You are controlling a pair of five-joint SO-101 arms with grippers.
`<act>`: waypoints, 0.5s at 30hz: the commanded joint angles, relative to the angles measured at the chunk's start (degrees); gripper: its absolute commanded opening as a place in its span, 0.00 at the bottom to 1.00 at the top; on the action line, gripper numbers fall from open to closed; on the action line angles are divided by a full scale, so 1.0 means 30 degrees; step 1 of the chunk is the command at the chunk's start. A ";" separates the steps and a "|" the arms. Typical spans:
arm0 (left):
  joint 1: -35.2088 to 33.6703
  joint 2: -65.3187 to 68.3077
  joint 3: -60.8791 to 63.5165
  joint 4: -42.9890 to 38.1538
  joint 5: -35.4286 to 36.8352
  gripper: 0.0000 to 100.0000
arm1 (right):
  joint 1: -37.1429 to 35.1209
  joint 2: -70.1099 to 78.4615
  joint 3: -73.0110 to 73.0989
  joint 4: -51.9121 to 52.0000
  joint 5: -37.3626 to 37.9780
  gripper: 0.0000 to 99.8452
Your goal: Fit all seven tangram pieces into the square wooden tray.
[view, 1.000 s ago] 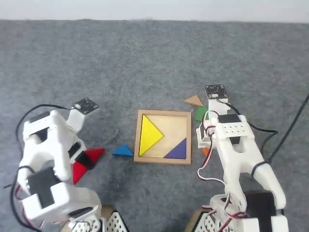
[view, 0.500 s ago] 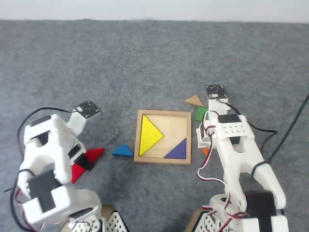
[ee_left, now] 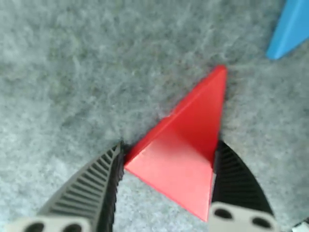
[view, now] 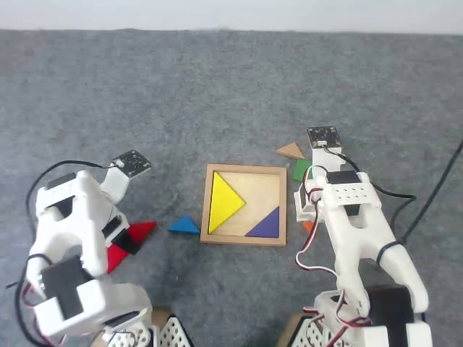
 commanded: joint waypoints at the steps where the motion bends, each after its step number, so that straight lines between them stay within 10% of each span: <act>1: -0.0147 0.0059 -0.0103 -0.0264 0.0059 0.21 | 0.0161 -0.1040 -0.0147 -0.0249 -0.0059 0.10; 15: -0.0234 0.0059 -0.0103 -0.0234 0.0117 0.19 | 0.0161 -0.1040 -0.0147 -0.0249 -0.0059 0.10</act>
